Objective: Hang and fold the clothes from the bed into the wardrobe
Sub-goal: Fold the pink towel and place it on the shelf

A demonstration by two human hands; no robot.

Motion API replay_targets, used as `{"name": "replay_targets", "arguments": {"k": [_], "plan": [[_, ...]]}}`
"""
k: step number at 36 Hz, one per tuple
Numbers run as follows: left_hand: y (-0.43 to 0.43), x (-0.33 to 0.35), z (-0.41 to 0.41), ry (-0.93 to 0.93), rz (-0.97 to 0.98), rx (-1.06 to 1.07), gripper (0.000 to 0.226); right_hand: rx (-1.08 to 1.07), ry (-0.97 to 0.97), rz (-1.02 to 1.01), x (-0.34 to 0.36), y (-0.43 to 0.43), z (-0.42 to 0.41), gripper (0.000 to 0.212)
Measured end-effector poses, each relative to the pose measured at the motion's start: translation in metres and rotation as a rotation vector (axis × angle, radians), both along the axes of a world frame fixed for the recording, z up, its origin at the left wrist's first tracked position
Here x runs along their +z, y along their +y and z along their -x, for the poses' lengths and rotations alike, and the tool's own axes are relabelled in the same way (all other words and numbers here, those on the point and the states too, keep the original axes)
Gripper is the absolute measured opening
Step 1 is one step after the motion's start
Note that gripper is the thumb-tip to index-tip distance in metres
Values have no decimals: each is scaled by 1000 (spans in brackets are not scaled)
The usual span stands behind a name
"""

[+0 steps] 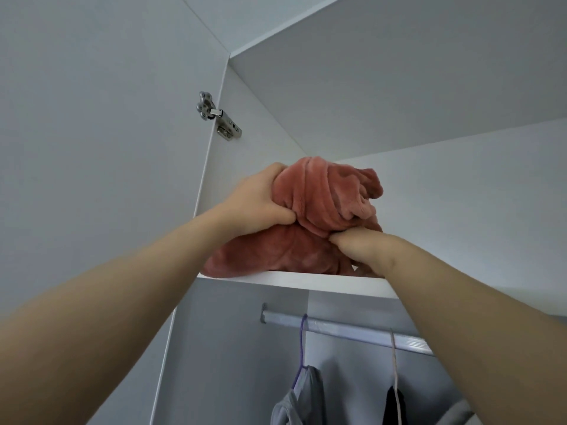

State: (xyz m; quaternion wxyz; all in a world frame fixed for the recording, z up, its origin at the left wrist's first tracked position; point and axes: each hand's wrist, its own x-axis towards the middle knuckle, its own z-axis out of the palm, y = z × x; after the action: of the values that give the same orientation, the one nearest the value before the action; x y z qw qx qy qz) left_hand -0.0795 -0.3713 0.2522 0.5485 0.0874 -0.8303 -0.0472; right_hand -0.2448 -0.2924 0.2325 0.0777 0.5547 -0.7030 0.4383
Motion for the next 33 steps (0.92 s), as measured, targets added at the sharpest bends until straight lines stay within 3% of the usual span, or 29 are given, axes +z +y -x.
{"name": "replay_targets", "arguments": {"k": [2, 7, 10, 12, 14, 16, 19, 22, 26, 29, 33], "plan": [[3, 1, -2, -50, -11, -10, 66, 47, -156, 32, -1, 0, -4, 11], [8, 10, -13, -315, -66, -22, 69, 293, -799, 74, 6, 17, -7, 31], [13, 14, -14, -440, -33, 2, 64, 450, -1175, 249, 10, 32, 5, 40], [20, 13, -8, -505, 51, 72, 63, 484, -1270, 399, 11, 37, 13, 41], [27, 12, -2, -555, 150, 132, 63, 562, -1224, 462, 11, 38, 11, 38], [30, 10, 3, -561, 233, 202, 67, 630, -1114, 494, 11, 32, 8, 21], [22, 0, 7, -503, 274, 305, 70, 595, -850, 486, 7, 25, 5, 10], [2, -19, 6, -433, 171, 360, 59, 275, -604, 273, -3, 16, 8, 37], [-10, -43, 2, -337, 75, 460, 55, -78, -153, 281, -8, 12, 3, 52], [0, -51, 8, -301, 85, 644, 58, -155, -101, 353, -7, 15, 1, 68], [12, -37, 1, -348, 28, 567, 53, 99, -120, 311, -5, 8, -3, 59]]}}
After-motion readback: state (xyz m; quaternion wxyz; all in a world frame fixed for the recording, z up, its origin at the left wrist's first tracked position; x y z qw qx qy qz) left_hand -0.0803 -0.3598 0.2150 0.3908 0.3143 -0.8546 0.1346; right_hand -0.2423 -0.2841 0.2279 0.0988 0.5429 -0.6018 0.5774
